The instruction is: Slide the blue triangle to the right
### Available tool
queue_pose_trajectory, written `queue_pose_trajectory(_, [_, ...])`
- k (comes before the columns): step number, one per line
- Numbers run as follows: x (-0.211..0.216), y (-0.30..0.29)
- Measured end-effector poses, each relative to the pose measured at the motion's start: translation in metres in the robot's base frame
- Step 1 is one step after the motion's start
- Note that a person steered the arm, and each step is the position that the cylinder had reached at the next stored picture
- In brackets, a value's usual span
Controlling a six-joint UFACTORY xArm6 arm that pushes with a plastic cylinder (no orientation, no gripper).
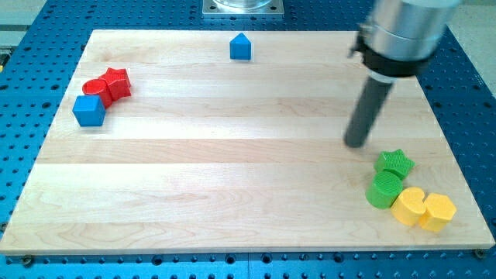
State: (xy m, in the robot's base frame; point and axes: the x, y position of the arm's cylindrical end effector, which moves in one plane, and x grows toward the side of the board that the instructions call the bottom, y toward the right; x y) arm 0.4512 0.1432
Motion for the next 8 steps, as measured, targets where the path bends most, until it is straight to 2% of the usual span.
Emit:
queue_pose_trajectory(2, [-0.103,-0.235])
queue_pose_trajectory(3, [-0.125,-0.253])
queue_pose_trajectory(5, [-0.137,-0.277])
queue_pose_trajectory(6, [-0.163,-0.289])
queue_pose_trajectory(8, [-0.217,-0.269])
